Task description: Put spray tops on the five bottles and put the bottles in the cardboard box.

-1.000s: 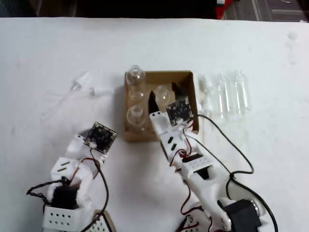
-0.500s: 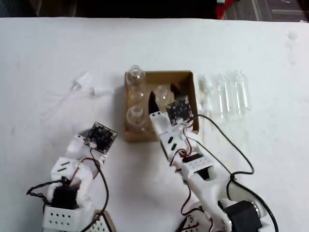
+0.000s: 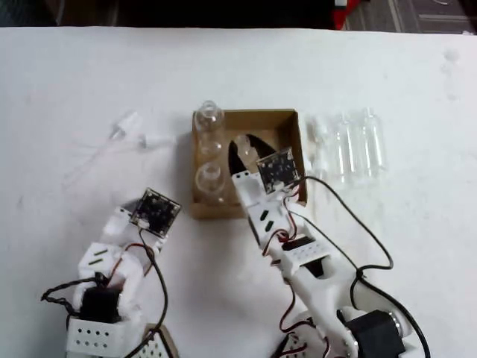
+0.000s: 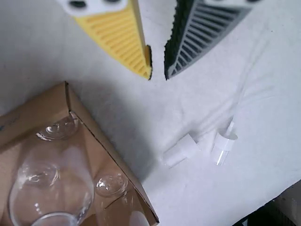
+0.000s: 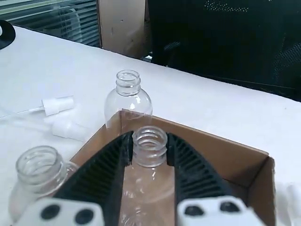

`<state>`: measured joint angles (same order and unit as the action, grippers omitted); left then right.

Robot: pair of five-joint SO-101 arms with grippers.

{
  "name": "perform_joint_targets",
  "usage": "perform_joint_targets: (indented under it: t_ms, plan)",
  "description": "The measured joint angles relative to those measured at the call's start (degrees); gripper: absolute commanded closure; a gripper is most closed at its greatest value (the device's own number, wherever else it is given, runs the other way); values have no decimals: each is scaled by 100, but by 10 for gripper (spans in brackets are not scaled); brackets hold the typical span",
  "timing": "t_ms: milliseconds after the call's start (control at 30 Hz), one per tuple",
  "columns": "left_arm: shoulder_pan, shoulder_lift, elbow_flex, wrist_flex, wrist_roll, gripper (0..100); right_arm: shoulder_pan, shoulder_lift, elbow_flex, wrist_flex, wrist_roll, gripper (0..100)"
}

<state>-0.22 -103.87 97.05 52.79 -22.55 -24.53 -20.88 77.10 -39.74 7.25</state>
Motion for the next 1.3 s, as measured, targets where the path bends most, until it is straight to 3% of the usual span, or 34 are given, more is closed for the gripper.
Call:
perform_joint_targets:
  t_ms: [1300]
  plan:
    - [0,0,0,0,0,945,193,826,-624,-290,0,980]
